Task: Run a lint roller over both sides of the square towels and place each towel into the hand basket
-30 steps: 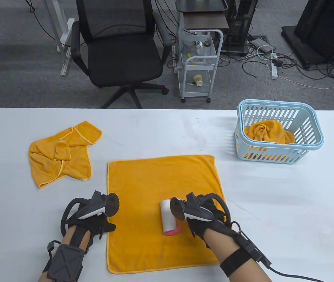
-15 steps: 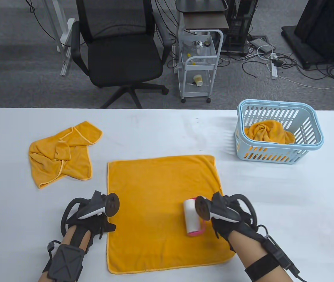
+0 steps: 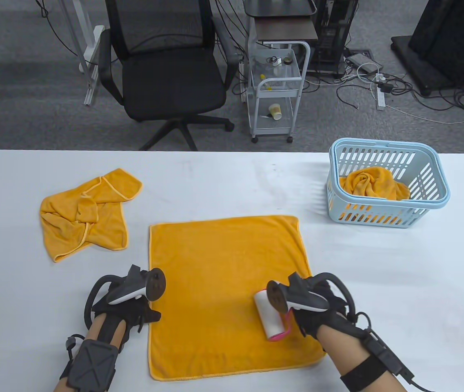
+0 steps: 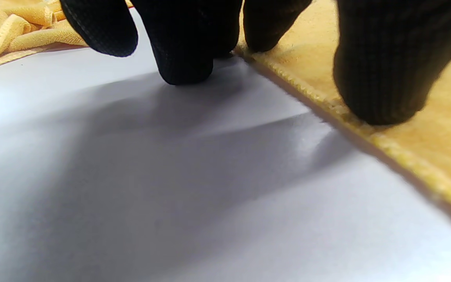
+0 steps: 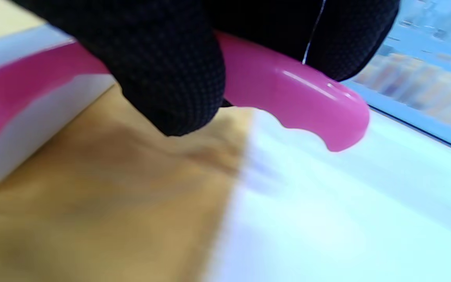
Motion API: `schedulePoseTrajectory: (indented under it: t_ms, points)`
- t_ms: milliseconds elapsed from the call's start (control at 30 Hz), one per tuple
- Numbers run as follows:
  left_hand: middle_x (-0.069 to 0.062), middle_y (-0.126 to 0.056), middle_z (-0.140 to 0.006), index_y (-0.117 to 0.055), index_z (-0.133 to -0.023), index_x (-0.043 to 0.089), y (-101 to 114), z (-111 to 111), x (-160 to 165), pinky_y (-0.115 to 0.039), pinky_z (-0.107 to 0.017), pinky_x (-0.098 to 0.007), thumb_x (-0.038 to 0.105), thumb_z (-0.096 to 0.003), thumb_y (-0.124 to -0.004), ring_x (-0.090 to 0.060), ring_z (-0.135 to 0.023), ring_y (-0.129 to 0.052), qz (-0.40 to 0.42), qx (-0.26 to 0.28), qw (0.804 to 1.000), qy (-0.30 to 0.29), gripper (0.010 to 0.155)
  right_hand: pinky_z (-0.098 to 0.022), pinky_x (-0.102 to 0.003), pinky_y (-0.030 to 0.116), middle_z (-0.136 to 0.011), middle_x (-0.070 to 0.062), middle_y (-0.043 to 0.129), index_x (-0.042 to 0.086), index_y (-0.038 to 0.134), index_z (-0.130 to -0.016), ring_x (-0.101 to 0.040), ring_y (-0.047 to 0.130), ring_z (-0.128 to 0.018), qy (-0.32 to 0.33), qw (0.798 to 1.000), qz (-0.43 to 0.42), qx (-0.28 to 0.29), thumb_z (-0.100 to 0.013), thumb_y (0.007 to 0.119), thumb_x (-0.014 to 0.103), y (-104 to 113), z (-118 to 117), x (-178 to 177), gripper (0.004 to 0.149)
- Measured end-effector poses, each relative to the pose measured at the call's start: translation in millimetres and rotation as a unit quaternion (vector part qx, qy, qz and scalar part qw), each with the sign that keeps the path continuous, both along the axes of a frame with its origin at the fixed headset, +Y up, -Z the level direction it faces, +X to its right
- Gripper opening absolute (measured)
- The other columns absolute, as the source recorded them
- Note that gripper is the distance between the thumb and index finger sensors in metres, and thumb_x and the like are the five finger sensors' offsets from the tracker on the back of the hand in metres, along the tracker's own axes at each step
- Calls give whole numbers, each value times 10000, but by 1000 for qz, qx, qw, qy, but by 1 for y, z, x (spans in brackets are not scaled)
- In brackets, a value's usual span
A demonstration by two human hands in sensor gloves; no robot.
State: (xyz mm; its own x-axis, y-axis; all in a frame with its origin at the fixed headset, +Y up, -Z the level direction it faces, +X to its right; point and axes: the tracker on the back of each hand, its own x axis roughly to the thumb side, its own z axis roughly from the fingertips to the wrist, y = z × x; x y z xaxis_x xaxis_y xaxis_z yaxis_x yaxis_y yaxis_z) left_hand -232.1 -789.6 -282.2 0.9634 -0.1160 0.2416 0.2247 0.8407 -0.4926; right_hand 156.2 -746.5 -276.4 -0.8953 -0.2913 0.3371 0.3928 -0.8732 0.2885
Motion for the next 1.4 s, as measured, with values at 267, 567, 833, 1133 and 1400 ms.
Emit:
schedulePoseTrajectory:
  t_ms: [267,567,833,1133,1400]
  points:
    - [-86,-464,-1197,-497,-1077,305,0,0,0,-548,-745,-682,614,-344,-882,-354,-955,-725,-1,0,1000,2,884,-612,-642,714,-956,-83,782,256,807,-956,-399,796,-896,-76,995,-55,-15,-438,977,200,-8,-11,64,549]
    - [-83,-459,-1197,-493,-1076,306,0,1,-1,-545,-745,-681,612,-342,-881,-351,-957,-718,2,1,1000,7,885,-535,-591,804,-930,-143,800,146,686,-1033,-429,897,-803,-184,956,-179,139,-463,930,253,-2,-11,113,630]
    - [-83,-456,-1197,-494,-1075,308,0,1,-2,-542,-746,-682,611,-343,-880,-352,-958,-715,4,1,1000,8,882,-504,-580,828,-904,-167,831,101,697,-1028,-432,929,-765,-281,939,-110,165,-455,939,252,-21,-18,139,640]
    - [-88,-453,-1196,-491,-1075,306,0,0,-2,-532,-749,-683,612,-345,-879,-350,-959,-712,2,-1,1000,6,882,-589,-635,724,-989,-178,744,101,605,-1069,-459,811,-879,-311,935,-131,111,-456,948,232,-29,-23,147,714]
    - [-89,-463,-1195,-494,-1077,302,0,0,-1,-532,-749,-685,612,-346,-881,-354,-956,-722,-1,-3,1000,2,883,-653,-700,588,-1143,-213,467,200,471,-1126,-527,553,-1016,-227,954,-104,168,-405,981,508,20,-20,109,935]
